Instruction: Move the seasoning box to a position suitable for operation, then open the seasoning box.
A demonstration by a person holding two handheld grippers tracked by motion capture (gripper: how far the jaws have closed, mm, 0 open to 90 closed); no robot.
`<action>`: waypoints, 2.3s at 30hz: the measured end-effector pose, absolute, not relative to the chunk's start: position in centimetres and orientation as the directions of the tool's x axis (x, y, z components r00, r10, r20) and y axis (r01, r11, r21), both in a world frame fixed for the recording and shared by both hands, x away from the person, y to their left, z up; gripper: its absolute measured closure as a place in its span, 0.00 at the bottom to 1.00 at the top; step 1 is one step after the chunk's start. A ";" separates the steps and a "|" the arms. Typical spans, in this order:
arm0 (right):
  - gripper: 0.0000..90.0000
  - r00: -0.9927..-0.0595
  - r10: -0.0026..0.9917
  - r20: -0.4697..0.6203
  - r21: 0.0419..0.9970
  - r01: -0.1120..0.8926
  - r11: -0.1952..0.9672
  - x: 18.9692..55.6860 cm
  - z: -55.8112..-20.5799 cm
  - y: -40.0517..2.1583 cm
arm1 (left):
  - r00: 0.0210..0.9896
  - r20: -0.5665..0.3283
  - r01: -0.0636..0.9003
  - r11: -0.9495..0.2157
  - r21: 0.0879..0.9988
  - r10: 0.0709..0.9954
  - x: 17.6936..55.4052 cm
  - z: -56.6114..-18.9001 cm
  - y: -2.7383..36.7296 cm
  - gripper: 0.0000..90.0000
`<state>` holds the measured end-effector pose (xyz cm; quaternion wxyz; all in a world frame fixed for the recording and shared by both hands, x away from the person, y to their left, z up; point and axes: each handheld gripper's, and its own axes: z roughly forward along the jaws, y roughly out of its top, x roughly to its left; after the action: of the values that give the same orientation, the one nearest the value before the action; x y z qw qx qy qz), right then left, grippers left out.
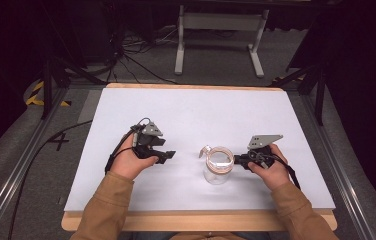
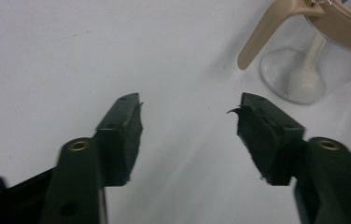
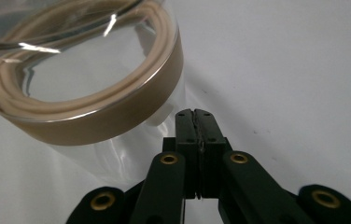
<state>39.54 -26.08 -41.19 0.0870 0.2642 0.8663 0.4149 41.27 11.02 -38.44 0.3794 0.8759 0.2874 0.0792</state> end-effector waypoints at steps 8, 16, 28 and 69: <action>1.00 -0.859 0.507 0.071 0.751 0.381 0.539 38.6 -41.2 -25.7 | 0.849 -0.148 0.454 -0.560 0.693 0.507 41.6 -38.1 10.5 0.76; 1.00 -0.879 0.472 0.070 0.730 0.368 0.577 37.4 -41.4 -24.7 | 0.850 -0.180 0.470 -0.556 0.686 0.495 41.9 -37.7 10.1 0.90; 1.00 -0.911 0.407 0.064 0.708 0.329 0.625 35.8 -41.7 -22.7 | 0.844 -0.204 0.484 -0.540 0.688 0.496 42.4 -37.2 9.9 0.90; 1.00 -0.864 0.499 0.063 0.756 0.368 0.542 35.4 -40.3 -26.8 | 0.908 -0.253 0.388 -0.439 0.810 0.335 42.0 -35.7 5.1 0.96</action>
<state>35.37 -26.78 -40.27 0.0799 0.2480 0.8744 0.4094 42.04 5.08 -35.69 0.4847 0.8479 0.2130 -0.0274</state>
